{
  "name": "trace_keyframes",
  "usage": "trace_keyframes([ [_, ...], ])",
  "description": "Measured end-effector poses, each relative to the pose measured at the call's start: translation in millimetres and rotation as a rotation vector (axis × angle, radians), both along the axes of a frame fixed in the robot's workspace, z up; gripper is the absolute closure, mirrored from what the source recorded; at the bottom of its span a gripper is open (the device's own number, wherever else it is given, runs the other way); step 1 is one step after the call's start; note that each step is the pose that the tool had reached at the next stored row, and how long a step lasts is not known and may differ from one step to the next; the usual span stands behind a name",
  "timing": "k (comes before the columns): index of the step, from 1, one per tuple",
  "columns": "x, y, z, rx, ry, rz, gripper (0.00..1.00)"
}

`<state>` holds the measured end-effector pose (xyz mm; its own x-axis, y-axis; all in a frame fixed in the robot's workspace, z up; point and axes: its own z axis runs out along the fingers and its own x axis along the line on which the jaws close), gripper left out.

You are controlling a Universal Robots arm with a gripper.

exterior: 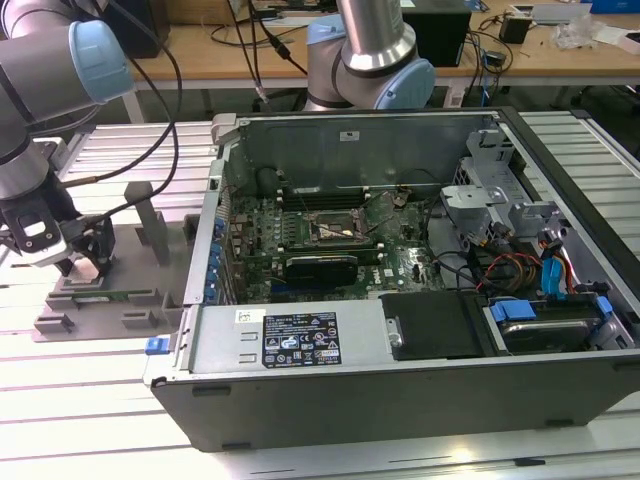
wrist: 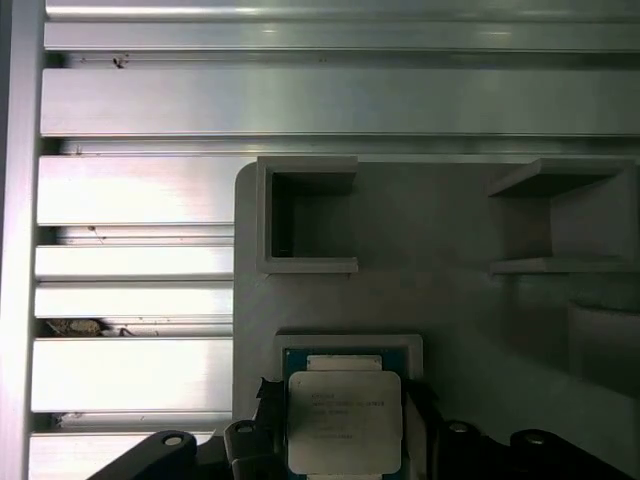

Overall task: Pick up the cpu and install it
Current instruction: 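Pick up the cpu and move it towards the insertion slot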

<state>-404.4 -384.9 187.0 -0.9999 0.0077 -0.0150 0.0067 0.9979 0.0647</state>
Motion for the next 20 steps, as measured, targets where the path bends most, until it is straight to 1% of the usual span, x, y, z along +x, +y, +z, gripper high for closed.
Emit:
trace_keyframes([
  [2,0.0,0.0,0.1,-0.0001,0.0001,0.0,0.42],
  [4,0.1,0.0,2.2,0.0,-0.0001,0.0,0.42],
  [15,0.2,-0.2,1.0,-0.0001,0.0001,0.0,0.42],
  [16,0.2,-0.2,0.9,-0.0001,0.0001,0.0,0.41],
  [17,0.2,-0.2,0.9,-0.0001,0.0,0.0,0.35],
  [20,0.3,-0.2,0.9,0.0,-0.0001,0.0,0.35],
])
